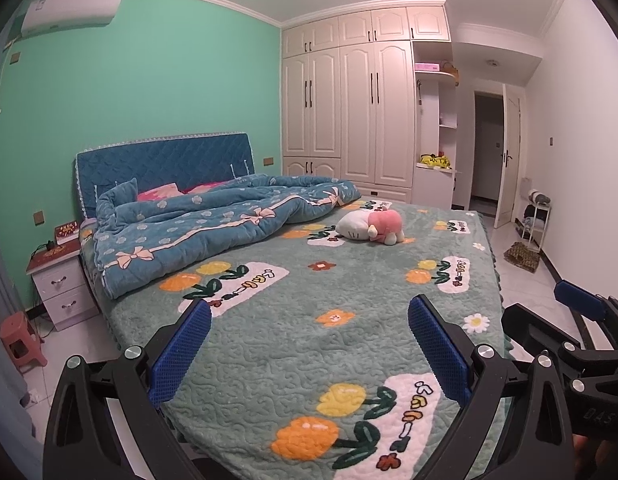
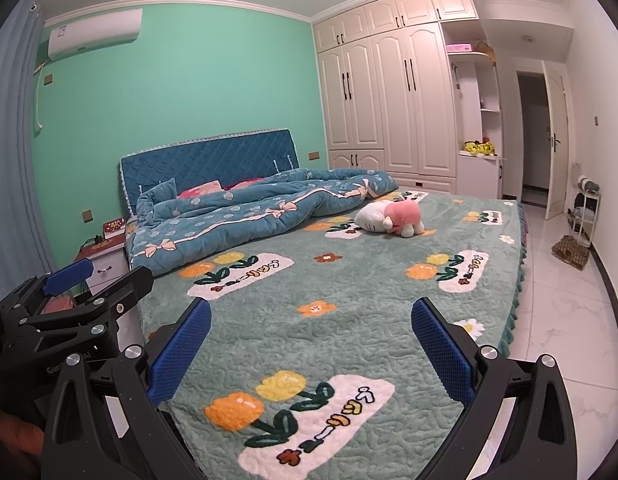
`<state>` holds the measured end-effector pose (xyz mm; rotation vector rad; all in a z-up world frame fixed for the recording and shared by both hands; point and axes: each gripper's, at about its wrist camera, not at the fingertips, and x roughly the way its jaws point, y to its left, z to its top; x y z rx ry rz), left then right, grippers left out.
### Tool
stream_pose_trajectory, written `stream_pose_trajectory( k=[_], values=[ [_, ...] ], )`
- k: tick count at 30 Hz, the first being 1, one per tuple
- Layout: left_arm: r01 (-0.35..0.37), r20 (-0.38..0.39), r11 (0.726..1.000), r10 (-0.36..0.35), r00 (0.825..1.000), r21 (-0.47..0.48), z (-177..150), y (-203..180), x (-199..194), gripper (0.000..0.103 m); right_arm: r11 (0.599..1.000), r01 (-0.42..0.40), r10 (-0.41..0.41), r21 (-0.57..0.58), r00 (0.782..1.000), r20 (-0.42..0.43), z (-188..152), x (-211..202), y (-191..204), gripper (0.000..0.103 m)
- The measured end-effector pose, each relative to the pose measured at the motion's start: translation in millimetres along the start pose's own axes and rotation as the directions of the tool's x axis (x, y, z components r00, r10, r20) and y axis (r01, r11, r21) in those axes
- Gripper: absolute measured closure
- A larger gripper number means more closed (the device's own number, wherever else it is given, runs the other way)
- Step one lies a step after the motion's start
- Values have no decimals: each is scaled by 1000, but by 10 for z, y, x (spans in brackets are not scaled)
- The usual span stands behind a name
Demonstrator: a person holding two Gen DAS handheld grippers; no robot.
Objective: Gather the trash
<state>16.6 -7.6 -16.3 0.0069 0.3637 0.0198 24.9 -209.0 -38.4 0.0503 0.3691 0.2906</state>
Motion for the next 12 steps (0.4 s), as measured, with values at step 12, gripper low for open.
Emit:
stream_pose_trajectory(
  k=[12],
  values=[
    [-5,6,1000,4,1000,4,-8,-2,12,6,1000,-5,5,2,1000,-6,-7,26,25,5]
  ],
)
